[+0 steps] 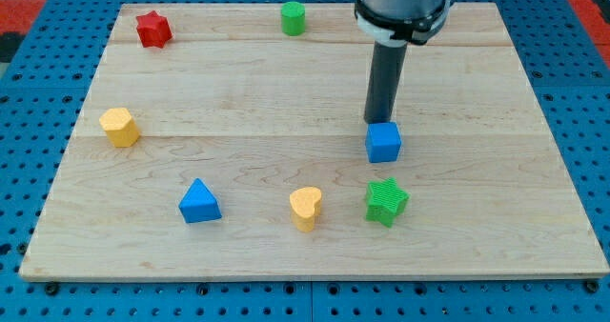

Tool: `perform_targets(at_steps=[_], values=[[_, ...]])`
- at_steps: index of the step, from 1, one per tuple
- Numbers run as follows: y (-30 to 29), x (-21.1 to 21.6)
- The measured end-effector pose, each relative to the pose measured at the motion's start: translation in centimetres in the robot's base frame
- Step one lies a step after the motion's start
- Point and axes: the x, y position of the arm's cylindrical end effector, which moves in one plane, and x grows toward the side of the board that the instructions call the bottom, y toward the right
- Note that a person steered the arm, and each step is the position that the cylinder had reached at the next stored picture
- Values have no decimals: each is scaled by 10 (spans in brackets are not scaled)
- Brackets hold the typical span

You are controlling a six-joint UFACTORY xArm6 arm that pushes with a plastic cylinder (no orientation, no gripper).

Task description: Push the blue cube towards the yellow heart

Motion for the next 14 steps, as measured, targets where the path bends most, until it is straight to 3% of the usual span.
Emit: perform_targets(at_steps=[1,2,4,6,8,9,10,14], values=[[42,2],[3,16],[-20,37],[-44,33],[9,41],[23,73],[2,82],[-30,50]])
